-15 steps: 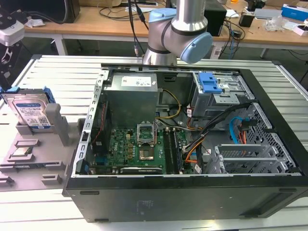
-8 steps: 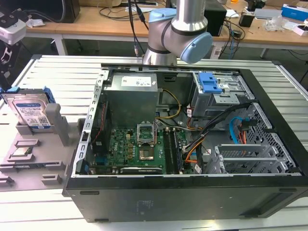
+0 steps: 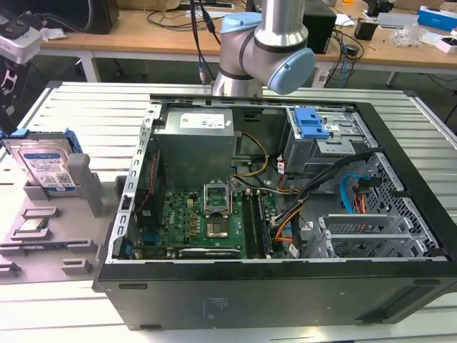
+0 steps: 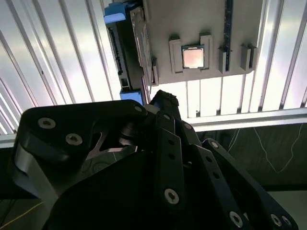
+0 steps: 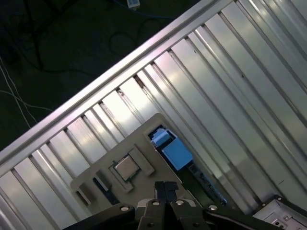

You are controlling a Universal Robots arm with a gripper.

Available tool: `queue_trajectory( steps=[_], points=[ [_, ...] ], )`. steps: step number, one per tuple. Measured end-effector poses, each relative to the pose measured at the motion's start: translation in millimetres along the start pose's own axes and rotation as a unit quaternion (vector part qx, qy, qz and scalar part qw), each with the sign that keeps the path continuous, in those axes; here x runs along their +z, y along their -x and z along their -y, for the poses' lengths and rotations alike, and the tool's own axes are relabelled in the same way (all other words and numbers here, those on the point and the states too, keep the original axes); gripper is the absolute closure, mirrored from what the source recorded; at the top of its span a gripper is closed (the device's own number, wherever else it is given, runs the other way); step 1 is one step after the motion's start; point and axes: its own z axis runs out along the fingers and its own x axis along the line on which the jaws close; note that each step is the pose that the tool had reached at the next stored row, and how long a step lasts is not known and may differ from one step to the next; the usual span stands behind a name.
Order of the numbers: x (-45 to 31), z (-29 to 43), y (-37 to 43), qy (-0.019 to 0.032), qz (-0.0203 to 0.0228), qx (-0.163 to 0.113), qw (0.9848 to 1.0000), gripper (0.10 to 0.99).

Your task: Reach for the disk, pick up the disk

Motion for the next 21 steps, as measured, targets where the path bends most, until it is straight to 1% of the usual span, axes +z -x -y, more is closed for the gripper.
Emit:
queue_trajectory(
  steps=[4,6,8,12,15,16,18,21],
  points=[
    [0.0,0.0,0.0,0.0,-0.0011,-0.028,0.9996,0.98],
    [0.0,0.0,0.0,0.0,-0.0014,-0.036,0.9993,0.98],
    [0.0,0.0,0.0,0.0,-0.0021,-0.054,0.9986,0.98],
    [0.0,0.0,0.0,0.0,-0.0028,-0.071,0.9975,0.98],
    [0.0,0.0,0.0,0.0,-0.0034,-0.086,0.9963,0.98],
    [0.0,0.0,0.0,0.0,-0.0036,-0.093,0.9956,0.98],
    [0.0,0.0,0.0,-0.0001,-0.0043,-0.111,0.9938,0.98],
    [0.0,0.0,0.0,0.0,-0.0049,-0.125,0.9922,0.98]
  ],
)
